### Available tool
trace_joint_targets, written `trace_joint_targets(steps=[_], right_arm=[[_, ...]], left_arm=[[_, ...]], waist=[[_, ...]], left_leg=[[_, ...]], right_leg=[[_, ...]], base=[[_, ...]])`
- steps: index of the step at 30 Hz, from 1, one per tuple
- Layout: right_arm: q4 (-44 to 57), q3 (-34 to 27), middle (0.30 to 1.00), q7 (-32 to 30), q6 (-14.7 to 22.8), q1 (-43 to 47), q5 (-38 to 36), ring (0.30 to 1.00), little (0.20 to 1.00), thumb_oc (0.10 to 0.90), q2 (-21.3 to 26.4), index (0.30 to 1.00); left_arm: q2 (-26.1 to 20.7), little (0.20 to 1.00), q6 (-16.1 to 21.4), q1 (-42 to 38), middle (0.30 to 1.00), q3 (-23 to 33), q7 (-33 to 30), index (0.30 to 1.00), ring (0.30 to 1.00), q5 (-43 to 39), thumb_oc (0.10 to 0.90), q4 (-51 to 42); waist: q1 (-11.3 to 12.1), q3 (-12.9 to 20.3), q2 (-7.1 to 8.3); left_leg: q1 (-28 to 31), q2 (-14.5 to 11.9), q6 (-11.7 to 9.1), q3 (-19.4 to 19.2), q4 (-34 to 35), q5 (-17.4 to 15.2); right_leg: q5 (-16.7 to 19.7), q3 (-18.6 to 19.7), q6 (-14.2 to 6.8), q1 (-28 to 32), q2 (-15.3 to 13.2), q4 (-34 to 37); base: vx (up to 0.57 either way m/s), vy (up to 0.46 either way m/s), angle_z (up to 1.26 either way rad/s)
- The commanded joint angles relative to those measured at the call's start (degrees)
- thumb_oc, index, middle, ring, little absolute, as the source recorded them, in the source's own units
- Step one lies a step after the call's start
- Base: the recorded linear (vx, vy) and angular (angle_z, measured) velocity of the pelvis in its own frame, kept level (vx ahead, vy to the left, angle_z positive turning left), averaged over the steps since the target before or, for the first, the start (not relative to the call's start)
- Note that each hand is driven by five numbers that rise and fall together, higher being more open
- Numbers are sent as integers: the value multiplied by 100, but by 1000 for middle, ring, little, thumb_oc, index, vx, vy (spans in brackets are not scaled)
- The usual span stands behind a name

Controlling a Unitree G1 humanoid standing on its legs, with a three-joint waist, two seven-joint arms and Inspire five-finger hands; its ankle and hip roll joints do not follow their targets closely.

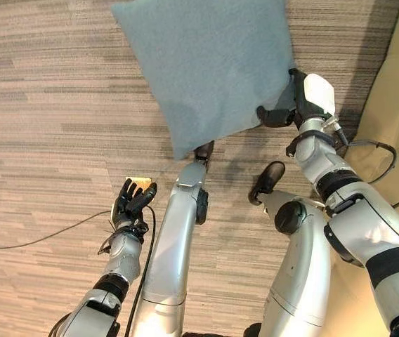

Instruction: Pick up all the scattered cushions and arrange them neatly on the sofa.

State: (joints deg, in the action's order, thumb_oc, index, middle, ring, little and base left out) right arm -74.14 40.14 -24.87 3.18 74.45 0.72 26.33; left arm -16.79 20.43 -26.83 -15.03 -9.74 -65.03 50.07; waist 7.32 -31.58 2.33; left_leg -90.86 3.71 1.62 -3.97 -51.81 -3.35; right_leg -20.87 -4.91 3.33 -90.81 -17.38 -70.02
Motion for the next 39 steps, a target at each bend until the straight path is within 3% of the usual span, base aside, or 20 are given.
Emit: trace_joint_targets(steps=[1, 8, 10, 14, 15, 18, 19, 21, 26, 28, 30, 32, 33, 34, 36, 39], right_arm=[[500, 368, 300, 208, 487, 281, -326, 300, 300, 400, -43, 300], [553, 503, 300, 191, 488, 209, -33, 300, 300, 400, -638, 300], [776, 352, 300, 38, 501, -105, 96, 300, 300, 400, -771, 300], [1315, 100, 300, -159, 520, -555, 166, 300, 300, 400, -743, 300], [2052, -154, 300, -293, 577, -1095, 266, 300, 300, 400, -626, 300], [3329, -554, 300, -338, 659, -2142, 575, 300, 300, 400, -509, 300], [4169, -877, 300, -310, 744, -2894, 768, 300, 300, 400, -346, 300], [4549, -1036, 300, -238, 795, -3283, 818, 300, 300, 400, -290, 300], [5694, -1620, 300, 77, 945, -4704, 963, 300, 300, 400, -119, 300], [6077, -1851, 300, 186, 990, -5154, 1166, 300, 300, 400, 58, 300], [6232, -2035, 300, 225, 969, -5371, 1198, 300, 300, 400, 129, 300], [6618, -2444, 300, 329, 1004, -5772, 1349, 300, 300, 400, 383, 300], [6632, -2451, 300, 335, 997, -5783, 1348, 300, 300, 400, 386, 300], [6736, -2574, 300, 419, 1055, -5947, 1351, 300, 300, 400, 376, 300], [6855, -2655, 300, 500, 1078, -6033, 1412, 300, 300, 400, 417, 300], [6971, -2763, 300, 595, 1097, -6168, 1501, 300, 300, 400, 484, 300]], left_arm=[[98, 900, 302, 214, 900, 186, -36, 900, 900, 1, 800, 85], [133, 900, 240, 214, 900, 228, 111, 900, 900, 140, 800, 332], [83, 900, 218, 355, 900, 359, 131, 900, 900, 269, 800, 409], [26, 900, 209, 577, 900, 530, 112, 900, 900, 379, 800, 379], [23, 900, 144, 777, 900, 679, 164, 900, 900, 445, 800, 310], [78, 900, 55, 1128, 900, 830, 263, 900, 900, 616, 800, 179], [95, 900, 46, 1403, 900, 968, 305, 900, 900, 756, 800, 11], [132, 900, 30, 1490, 900, 1029, 301, 900, 900, 851, 800, 11], [210, 900, -170, 2133, 900, 1274, 448, 900, 900, 1319, 800, 196], [241, 900, -322, 2381, 900, 1328, 521, 900, 900, 1534, 800, 357], [280, 900, -346, 2515, 900, 1405, 587, 900, 900, 1592, 800, 384], [378, 900, -461, 2726, 900, 1674, 632, 900, 900, 1649, 800, 680], [379, 900, -461, 2726, 900, 1670, 633, 900, 900, 1649, 800, 681], [395, 900, -536, 2840, 900, 1847, 624, 900, 900, 1648, 800, 767], [406, 900, -611, 2935, 900, 2014, 631, 900, 900, 1627, 800, 827], [370, 900, -679, 3023, 900, 2153, 646, 900, 900, 1666, 800, 854]], waist=[[37, 389, -338], [78, 488, -257], [47, 506, -193], [0, 481, -128], [-122, 509, -36], [-313, 622, 95], [-407, 785, 209], [-466, 904, 277], [-718, 1498, 516], [-811, 1707, 576], [-842, 1789, 602], [-953, 1982, 688], [-935, 1961, 690], [-922, 2074, 765], [-872, 2193, 797], [-864, 2245, 767]], left_leg=[[153, 122, -76, -16, -5, -424], [525, 131, -128, 12, 548, -244], [1023, 51, -168, 31, 1068, -133], [1580, -38, -205, 77, 1569, -27], [2040, -87, -228, 108, 1946, 11], [2808, -198, -263, 149, 2575, 71], [3331, -242, -299, 154, 2925, 96], [3649, -262, -312, 164, 3125, 108], [5254, -364, -307, 108, 3961, 129], [5823, -355, -256, -22, 4221, 263], [6121, -371, -248, -52, 4321, 236], [6847, -517, -248, -346, 4412, 88], [6876, -520, -249, -359, 4418, 84], [7340, -733, -275, -762, 4476, -5], [7902, -927, -365, -1129, 4549, -194], [8366, -1045, -372, -1384, 4627, -185]], right_leg=[[10, 636, -65, 175, -60, 320], [193, 493, -139, 576, -91, 788], [455, 253, -298, 1179, -4, 1393], [746, 15, -459, 1785, 102, 1924], [997, -162, -610, 2254, 201, 2353], [1367, -428, -797, 3095, 308, 3140], [1550, -565, -891, 3645, 381, 3667], [1671, -613, -941, 3978, 426, 3977], [2073, -723, -1107, 5563, 581, 5121], [2402, -787, -1164, 6100, 579, 5406], [2410, -757, -1175, 6320, 603, 5481], [2472, -884, -1273, 6796, 640, 5416], [2472, -872, -1273, 6818, 644, 5419], [2531, -1351, -1336, 7060, 550, 5389], [2494, -2005, -1497, 7412, 499, 5390], [2540, -2324, -1554, 7568, 457, 5233]], base=[[5, -2, 5], [-7, 31, 3], [-67, 83, 3], [-64, 81, -2], [-68, 80, -12], [-22, 54, -16], [26, 12, -18], [76, -10, -23], [124, -8, -28], [88, 27, -38], [93, 20, -37], [107, 53, -44], [89, 60, -84], [180, 16, -101], [172, -41, -166], [99, -85, -114]])
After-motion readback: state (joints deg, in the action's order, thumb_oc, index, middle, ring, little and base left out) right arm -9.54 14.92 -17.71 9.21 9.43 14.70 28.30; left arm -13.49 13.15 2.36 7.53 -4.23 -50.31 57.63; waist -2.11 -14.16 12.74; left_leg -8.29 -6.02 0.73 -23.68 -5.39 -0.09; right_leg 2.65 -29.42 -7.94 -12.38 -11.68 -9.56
